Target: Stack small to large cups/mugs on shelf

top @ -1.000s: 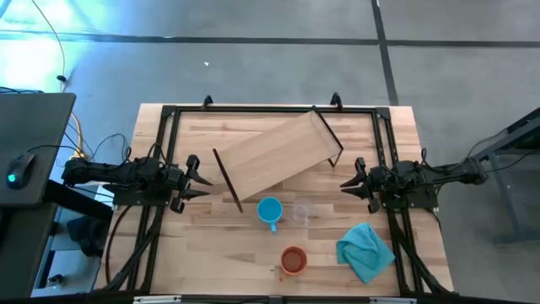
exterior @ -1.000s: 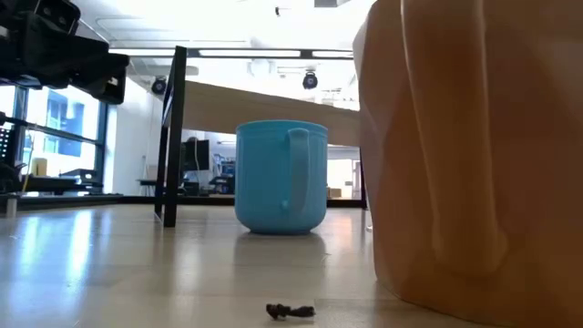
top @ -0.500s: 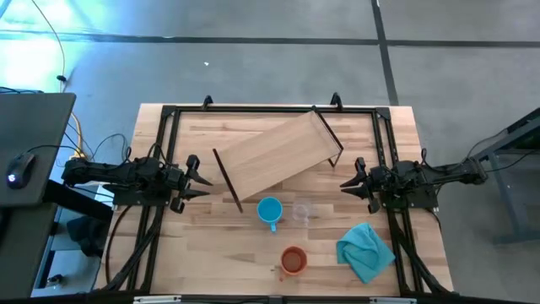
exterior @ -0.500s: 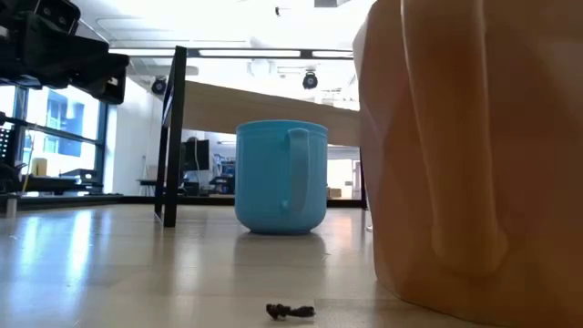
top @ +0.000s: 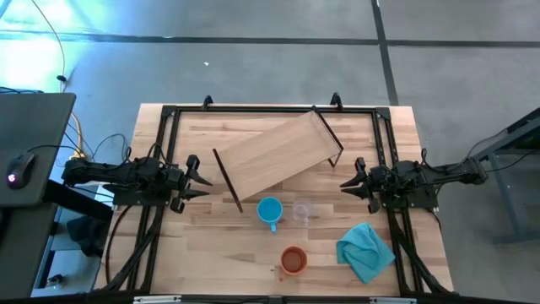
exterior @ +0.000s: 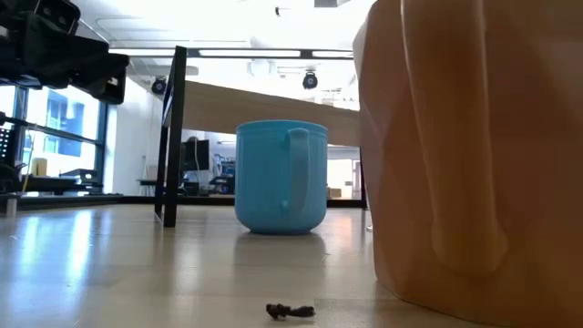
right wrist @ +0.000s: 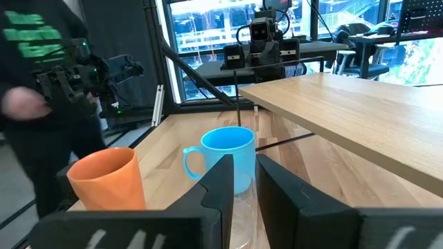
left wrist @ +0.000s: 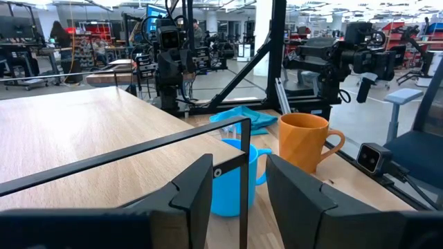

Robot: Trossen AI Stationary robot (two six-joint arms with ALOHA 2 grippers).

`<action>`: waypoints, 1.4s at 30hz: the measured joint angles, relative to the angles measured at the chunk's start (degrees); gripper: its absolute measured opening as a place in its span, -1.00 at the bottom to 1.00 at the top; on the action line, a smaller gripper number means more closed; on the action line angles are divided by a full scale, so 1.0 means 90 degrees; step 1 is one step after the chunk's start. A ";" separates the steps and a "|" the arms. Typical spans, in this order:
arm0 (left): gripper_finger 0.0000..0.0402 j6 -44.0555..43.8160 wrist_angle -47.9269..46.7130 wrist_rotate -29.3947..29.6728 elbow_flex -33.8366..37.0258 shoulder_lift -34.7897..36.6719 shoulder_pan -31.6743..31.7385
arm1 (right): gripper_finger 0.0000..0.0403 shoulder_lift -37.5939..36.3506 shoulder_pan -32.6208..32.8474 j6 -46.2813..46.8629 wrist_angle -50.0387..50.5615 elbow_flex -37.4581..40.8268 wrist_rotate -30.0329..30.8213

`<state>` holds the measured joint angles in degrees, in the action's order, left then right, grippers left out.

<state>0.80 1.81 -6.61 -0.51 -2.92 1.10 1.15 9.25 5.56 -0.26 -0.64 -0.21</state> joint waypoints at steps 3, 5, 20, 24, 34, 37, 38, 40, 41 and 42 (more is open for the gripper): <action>-0.38 0.0000 0.0000 0.0000 0.0000 0.0000 0.0002 | -0.75 0.0001 0.0001 0.0000 0.0001 0.0001 0.0000; -0.38 -0.0002 0.0000 0.0000 -0.0001 -0.0001 0.0002 | -0.75 0.0000 0.0001 -0.0002 -0.0002 0.0000 0.0000; -0.38 -0.0002 0.0002 0.0000 0.0000 -0.0002 0.0002 | -0.75 0.0002 0.0001 0.0000 -0.0002 0.0000 0.0000; -0.38 -0.0006 0.0198 0.0000 0.0000 -0.0002 0.0001 | -0.75 -0.0001 0.0001 -0.0001 -0.0001 0.0002 0.0000; -0.38 -0.3037 0.1764 0.0501 -0.0002 0.0000 0.0000 | -0.75 0.0000 0.0001 -0.0002 -0.0002 0.0000 0.0000; -0.38 -0.3111 0.1991 0.0590 -0.0002 0.0000 0.0002 | -0.75 0.0002 -0.0001 -0.0030 -0.0003 0.0000 0.0001; -0.38 -0.3102 0.2016 0.0614 -0.0002 0.0000 0.0000 | -0.75 -0.0001 -0.0001 -0.0141 -0.0023 0.0001 0.0012; -0.38 -0.3203 0.2020 0.0791 -0.0002 0.0002 -0.0002 | -0.75 0.0002 0.0001 -0.0258 -0.0195 0.0002 0.0020; -0.38 -0.3296 0.2018 0.0844 -0.0002 0.0000 0.0000 | -0.75 0.0006 0.0001 -0.0118 -0.0439 0.0002 0.0022; -0.38 -0.3370 0.2020 0.0850 -0.0002 0.0000 0.0000 | -0.75 0.0002 0.0001 0.0098 -0.0662 0.0002 0.0035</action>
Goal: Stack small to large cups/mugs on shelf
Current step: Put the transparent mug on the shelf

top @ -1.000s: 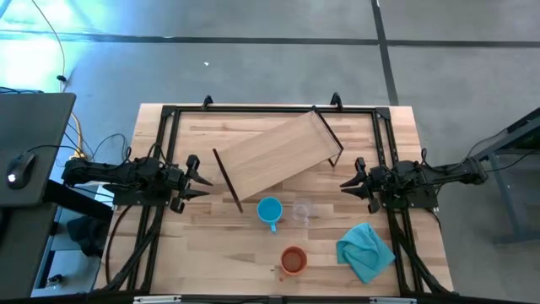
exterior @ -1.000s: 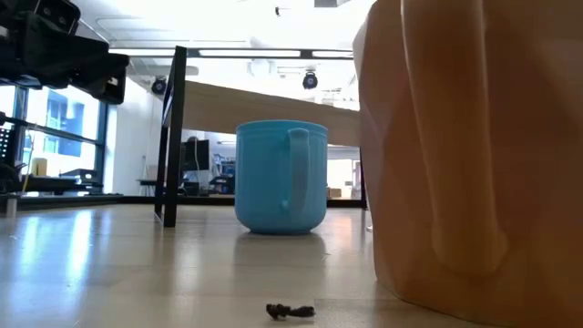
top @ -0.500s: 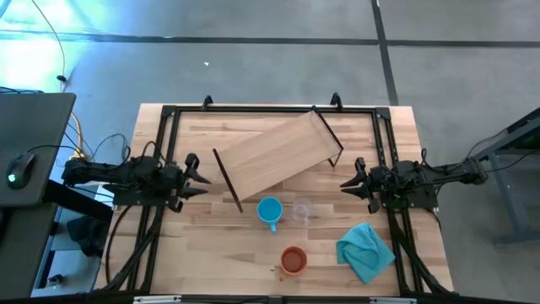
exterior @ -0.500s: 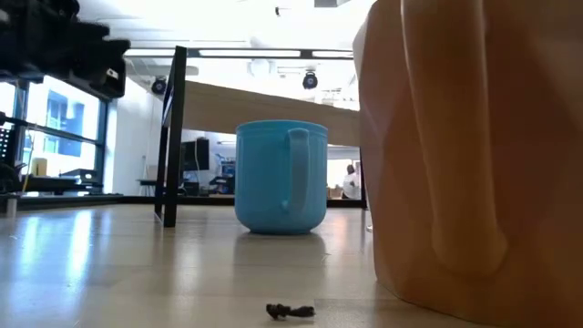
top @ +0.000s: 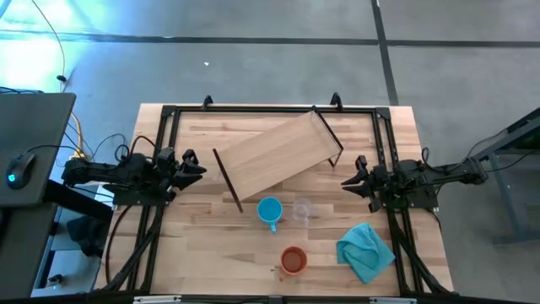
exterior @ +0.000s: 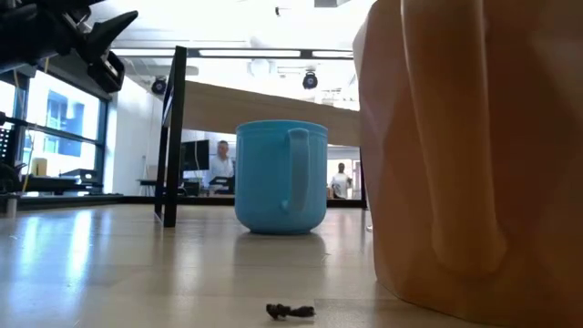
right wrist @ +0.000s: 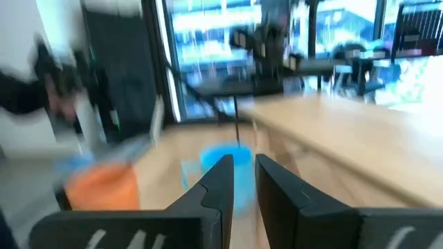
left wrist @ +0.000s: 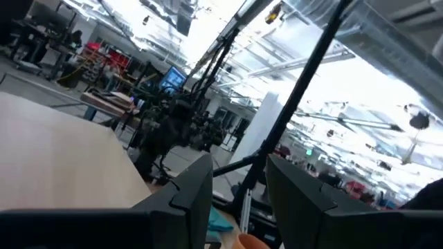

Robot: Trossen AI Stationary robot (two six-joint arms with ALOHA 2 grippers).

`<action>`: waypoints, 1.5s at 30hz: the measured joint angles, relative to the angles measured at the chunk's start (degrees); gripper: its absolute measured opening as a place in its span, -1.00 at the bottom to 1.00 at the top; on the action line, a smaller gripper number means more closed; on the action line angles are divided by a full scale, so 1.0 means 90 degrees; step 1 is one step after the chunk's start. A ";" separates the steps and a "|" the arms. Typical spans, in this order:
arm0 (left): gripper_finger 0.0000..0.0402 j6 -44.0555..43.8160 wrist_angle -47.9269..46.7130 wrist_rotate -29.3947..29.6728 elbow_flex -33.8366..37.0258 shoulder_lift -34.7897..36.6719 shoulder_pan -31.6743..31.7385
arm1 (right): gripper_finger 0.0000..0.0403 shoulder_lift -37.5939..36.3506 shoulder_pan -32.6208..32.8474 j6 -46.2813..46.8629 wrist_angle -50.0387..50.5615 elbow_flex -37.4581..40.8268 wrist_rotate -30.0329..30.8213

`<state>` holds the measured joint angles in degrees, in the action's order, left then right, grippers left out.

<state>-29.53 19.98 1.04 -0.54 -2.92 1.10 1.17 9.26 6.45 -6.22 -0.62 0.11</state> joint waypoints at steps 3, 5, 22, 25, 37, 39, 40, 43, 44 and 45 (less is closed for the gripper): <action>-0.38 -0.0278 0.0001 0.0005 0.0000 0.0000 0.0000 | -0.75 -0.0002 0.0000 0.0964 -0.0595 0.0000 0.0238; -0.38 -0.0667 0.0001 0.0008 0.0000 0.0000 0.0000 | -0.75 -0.0002 -0.0001 0.1459 -0.0888 0.0000 0.0467; -0.38 -0.1535 -0.1034 -0.1047 0.0000 0.0000 -0.0002 | -0.75 -0.0002 0.0000 0.3253 -0.1561 0.0000 0.1432; -0.38 -0.1535 -0.1421 -0.1066 0.0000 0.0002 -0.0002 | -0.75 -0.0002 0.0000 0.3247 -0.1263 0.0000 0.1432; -0.38 -0.1535 -0.1474 -0.1066 0.0000 0.0000 -0.0002 | -0.75 0.0000 0.0000 0.3329 -0.0282 0.0000 0.1406; -0.38 -0.1535 -0.1474 -0.1066 0.0000 0.0000 -0.0002 | -0.75 0.0000 0.0000 0.3559 -0.0090 0.0000 0.1304; -0.38 -0.1535 -0.1474 -0.1066 0.0000 0.0000 -0.0002 | -0.75 0.0000 0.0000 0.3709 -0.0037 0.0000 0.1266; -0.38 -0.1554 -0.1474 -0.1066 0.0000 0.0000 0.0000 | -0.75 0.0000 0.0000 0.4169 0.0002 0.0000 0.1148; -0.38 -0.1593 -0.1474 -0.1066 0.0000 0.0000 0.0002 | -0.75 0.0000 0.0002 0.4278 0.0003 0.0000 0.1123; -0.38 -0.1612 -0.1471 -0.1066 0.0000 0.0000 0.0002 | -0.75 0.0000 0.0003 0.4347 0.0002 0.0000 0.1088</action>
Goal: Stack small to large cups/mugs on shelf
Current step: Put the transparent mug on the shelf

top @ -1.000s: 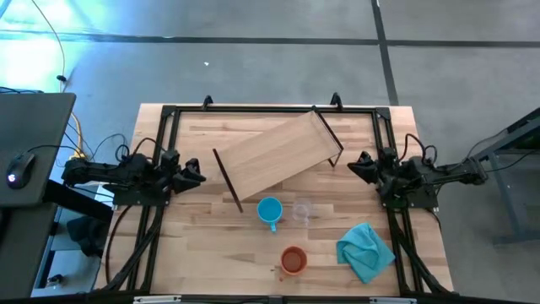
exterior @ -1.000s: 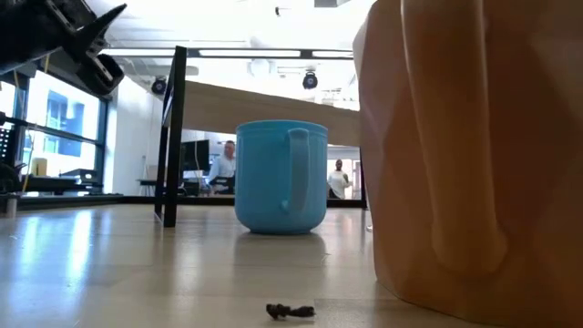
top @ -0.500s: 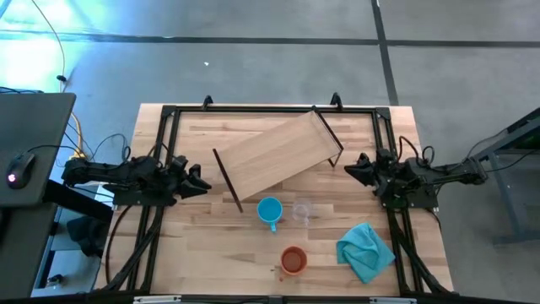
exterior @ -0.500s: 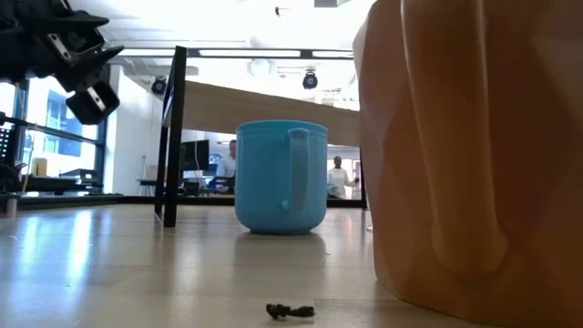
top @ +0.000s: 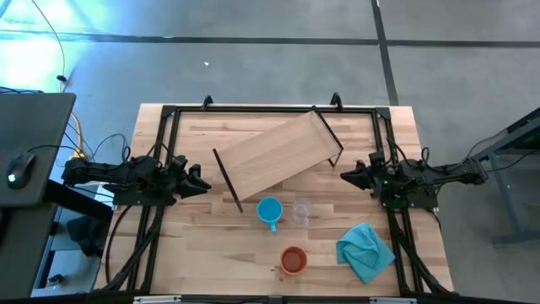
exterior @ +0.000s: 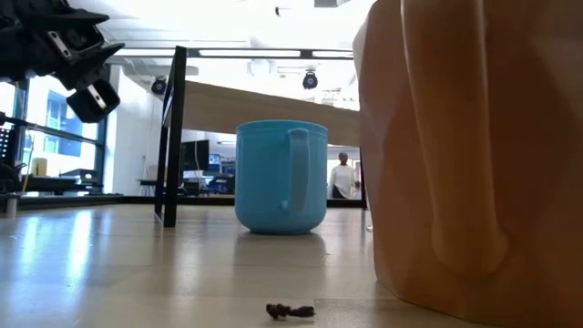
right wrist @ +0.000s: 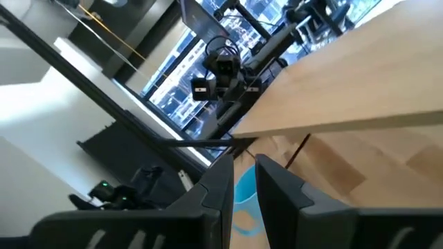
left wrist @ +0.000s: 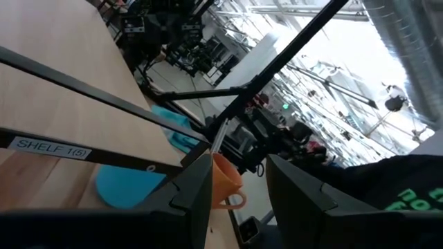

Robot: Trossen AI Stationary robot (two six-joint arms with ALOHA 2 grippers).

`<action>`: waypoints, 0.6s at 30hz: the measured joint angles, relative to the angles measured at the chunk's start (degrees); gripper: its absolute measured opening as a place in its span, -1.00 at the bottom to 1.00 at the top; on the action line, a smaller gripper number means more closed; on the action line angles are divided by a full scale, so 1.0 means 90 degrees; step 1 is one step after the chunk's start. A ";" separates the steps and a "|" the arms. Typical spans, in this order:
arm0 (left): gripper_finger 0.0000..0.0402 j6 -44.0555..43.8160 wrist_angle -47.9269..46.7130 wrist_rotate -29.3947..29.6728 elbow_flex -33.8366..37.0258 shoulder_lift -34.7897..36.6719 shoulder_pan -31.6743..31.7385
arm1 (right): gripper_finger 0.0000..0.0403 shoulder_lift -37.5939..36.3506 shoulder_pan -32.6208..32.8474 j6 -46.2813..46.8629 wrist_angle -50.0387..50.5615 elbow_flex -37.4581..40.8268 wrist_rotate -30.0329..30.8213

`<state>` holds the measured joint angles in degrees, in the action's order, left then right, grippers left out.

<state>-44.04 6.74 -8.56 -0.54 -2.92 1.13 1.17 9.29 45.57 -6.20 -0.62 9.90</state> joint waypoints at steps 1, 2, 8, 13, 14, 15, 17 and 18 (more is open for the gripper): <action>-0.38 -0.0033 0.0009 0.0000 0.0000 0.0000 0.0000 | -0.75 0.0000 0.0002 0.0115 0.0001 0.0000 -0.0017; -0.38 -0.0159 0.0037 0.0004 0.0000 0.0000 0.0000 | -0.75 0.0000 0.0002 0.0247 0.0013 0.0000 -0.0022; -0.38 -0.0755 0.0083 -0.0250 0.0000 0.0000 -0.0002 | -0.75 0.0100 0.0011 0.0778 0.0477 0.0000 -0.0165; -0.38 -0.1026 0.0090 -0.0435 0.0000 0.0002 -0.0005 | -0.75 0.0298 0.0058 0.0883 0.0503 -0.0002 -0.0405; -0.38 -0.1018 0.0090 -0.0432 0.0000 0.0002 -0.0005 | -0.75 0.0332 0.0057 0.0888 0.0511 -0.0001 -0.0418; -0.38 -0.0990 0.0090 -0.0430 0.0000 0.0002 -0.0005 | -0.75 0.0358 0.0057 0.0877 0.0519 0.0000 -0.0419; -0.38 -0.0888 0.0087 -0.0378 0.0000 0.0002 -0.0003 | -0.75 0.0409 0.0052 0.0673 0.0518 -0.0001 -0.0421; -0.38 -0.0813 0.0087 -0.0335 0.0001 0.0002 -0.0001 | -0.75 0.0415 0.0052 0.0540 0.0518 0.0000 -0.0419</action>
<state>-51.35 7.52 -11.57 -0.53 -2.90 1.12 4.91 9.76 50.43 -1.54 -0.62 6.13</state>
